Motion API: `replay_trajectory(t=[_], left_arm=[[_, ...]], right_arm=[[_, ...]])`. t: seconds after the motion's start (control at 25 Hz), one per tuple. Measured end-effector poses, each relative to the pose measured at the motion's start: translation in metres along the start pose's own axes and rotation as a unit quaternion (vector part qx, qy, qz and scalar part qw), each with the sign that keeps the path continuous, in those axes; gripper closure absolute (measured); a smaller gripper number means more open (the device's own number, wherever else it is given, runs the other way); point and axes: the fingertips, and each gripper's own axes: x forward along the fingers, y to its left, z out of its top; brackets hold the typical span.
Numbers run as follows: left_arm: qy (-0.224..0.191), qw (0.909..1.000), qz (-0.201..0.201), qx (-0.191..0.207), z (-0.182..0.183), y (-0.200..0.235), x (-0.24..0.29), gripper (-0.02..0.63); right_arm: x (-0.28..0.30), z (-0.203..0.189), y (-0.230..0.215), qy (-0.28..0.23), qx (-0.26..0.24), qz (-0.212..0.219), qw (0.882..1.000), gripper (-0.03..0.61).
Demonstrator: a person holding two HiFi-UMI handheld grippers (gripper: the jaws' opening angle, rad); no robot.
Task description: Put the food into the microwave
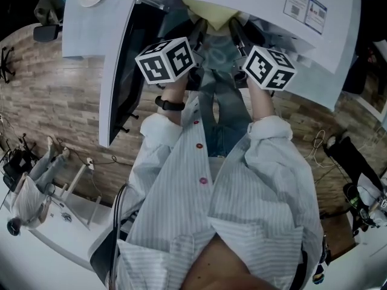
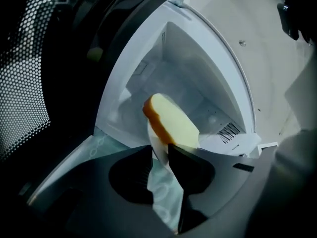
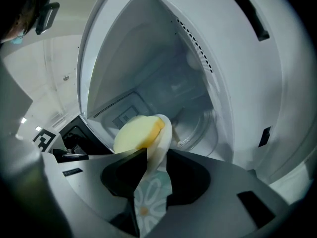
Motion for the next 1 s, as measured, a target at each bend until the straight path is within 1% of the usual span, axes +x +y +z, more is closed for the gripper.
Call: replay_trajectory(t=[0.44,0.8,1.0], left_arm=[[-0.012,0.9995,0.018,0.021,0.014,0.003,0.023,0.517],[-0.010,0.9993,0.024,0.029,0.021,0.010,0.036,0.517],[-0.011,0.9991,0.023,0.035,0.026,0.010,0.042,0.517]], right_arm=[[0.015,0.015,-0.012,-0.021,-0.023,-0.029,0.999,0.451],[0.027,0.018,-0.020,-0.024,-0.026,-0.039,0.999,0.445],[0.031,0.021,-0.025,-0.035,-0.015,-0.040,0.998,0.444]])
